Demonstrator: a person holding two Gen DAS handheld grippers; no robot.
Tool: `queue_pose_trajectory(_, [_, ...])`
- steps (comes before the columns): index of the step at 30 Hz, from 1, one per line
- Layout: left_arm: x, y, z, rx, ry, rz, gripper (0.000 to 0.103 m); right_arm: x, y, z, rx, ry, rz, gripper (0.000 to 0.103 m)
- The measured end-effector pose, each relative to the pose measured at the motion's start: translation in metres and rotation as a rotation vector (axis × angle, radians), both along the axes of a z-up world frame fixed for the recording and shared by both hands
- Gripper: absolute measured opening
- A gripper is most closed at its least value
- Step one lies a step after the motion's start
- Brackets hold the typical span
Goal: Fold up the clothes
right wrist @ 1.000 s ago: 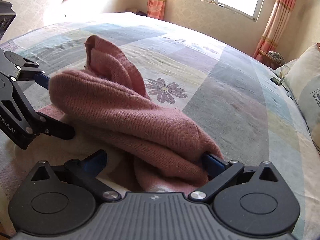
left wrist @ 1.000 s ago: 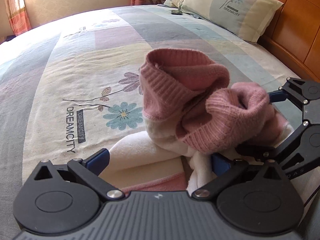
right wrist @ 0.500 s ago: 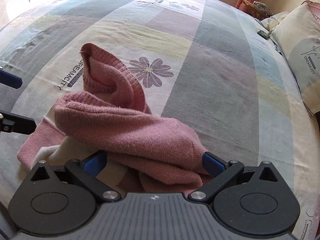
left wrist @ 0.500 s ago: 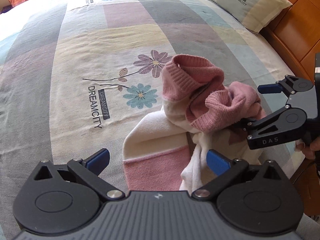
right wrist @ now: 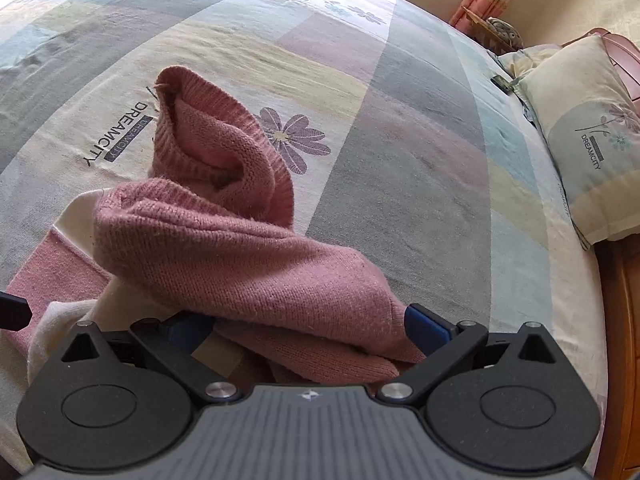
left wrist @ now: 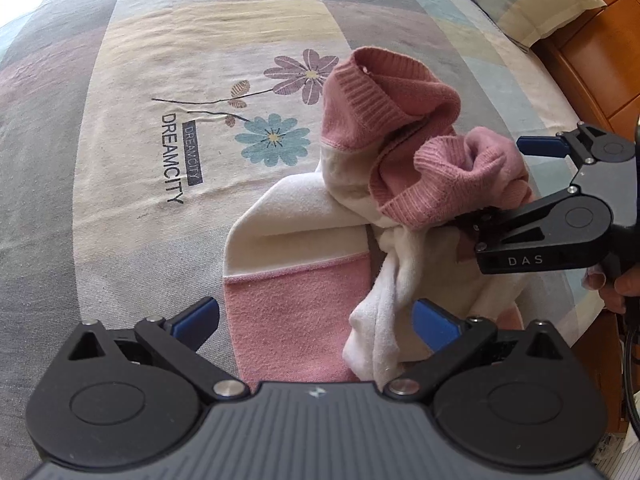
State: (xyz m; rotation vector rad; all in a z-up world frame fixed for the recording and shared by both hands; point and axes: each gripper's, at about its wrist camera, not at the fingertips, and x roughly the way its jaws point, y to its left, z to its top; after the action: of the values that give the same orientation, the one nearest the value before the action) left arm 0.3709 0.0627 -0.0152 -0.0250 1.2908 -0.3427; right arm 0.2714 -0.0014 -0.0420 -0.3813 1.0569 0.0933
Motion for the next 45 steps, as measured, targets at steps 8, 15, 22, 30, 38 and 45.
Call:
queue_pose_trajectory(8, [0.02, -0.037, 0.01, 0.053, 0.046, 0.131, 0.102, 0.037, -0.071, -0.003, 0.115, 0.032, -0.06, 0.103])
queue_pose_trajectory(15, [0.035, -0.072, 0.01, 0.055, 0.034, 0.158, 0.102, 0.069, -0.133, -0.008, 0.196, 0.053, -0.144, 0.103])
queue_pose_trajectory(22, [0.043, -0.083, -0.011, 0.067, -0.036, 0.1, 0.102, 0.061, -0.129, -0.009, 0.342, 0.052, -0.124, 0.103])
queue_pose_trajectory(30, [0.043, -0.079, -0.064, 0.05, 0.015, 0.088, 0.102, 0.036, -0.106, -0.061, 0.239, 0.067, -0.074, 0.103])
queue_pose_trajectory(38, [0.037, -0.053, -0.051, -0.055, 0.021, 0.124, 0.102, 0.031, -0.13, -0.074, 0.379, 0.057, -0.158, 0.103])
queue_pose_trajectory(45, [0.048, -0.021, -0.01, -0.056, -0.06, 0.056, 0.102, 0.02, -0.13, -0.075, 0.392, -0.012, -0.161, 0.103])
